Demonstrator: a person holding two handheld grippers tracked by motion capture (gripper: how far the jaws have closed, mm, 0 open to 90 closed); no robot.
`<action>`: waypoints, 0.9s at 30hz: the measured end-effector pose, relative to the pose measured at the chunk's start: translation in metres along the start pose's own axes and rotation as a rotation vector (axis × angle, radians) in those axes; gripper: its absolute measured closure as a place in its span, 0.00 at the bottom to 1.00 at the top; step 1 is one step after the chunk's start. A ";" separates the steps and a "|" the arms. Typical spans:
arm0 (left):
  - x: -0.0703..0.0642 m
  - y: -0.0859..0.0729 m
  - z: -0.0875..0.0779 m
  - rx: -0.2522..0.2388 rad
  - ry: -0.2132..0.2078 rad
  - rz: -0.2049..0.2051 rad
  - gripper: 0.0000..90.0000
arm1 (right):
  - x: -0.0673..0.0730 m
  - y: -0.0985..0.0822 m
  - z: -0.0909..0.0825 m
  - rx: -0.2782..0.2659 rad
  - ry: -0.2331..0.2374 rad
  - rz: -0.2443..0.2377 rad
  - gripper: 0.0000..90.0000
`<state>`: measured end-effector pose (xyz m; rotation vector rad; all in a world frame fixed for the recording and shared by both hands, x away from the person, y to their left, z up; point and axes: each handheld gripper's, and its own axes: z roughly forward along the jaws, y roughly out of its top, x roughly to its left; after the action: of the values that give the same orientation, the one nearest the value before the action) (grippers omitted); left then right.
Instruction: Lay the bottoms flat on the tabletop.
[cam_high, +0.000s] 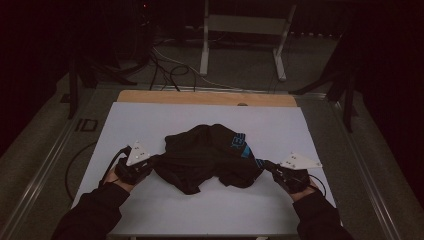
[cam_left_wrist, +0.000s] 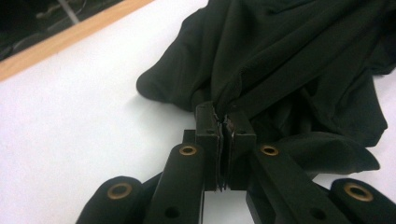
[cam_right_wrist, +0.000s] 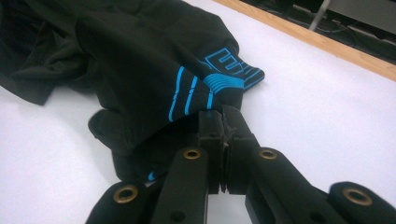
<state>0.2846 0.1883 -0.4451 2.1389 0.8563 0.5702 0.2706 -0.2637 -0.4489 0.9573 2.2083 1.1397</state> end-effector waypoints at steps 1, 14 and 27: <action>-0.003 0.002 -0.006 -0.010 -0.014 0.009 0.97 | 0.001 0.001 -0.002 -0.004 0.000 -0.005 0.98; -0.017 -0.021 -0.019 0.035 -0.118 0.022 0.96 | 0.021 -0.020 -0.027 0.029 0.065 -0.004 0.98; -0.026 -0.030 -0.027 0.094 -0.165 0.052 0.96 | 0.035 -0.040 -0.039 0.114 0.155 -0.044 0.98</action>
<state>0.2385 0.1971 -0.4549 2.2630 0.7512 0.3794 0.2073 -0.2735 -0.4642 0.8871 2.4290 1.1119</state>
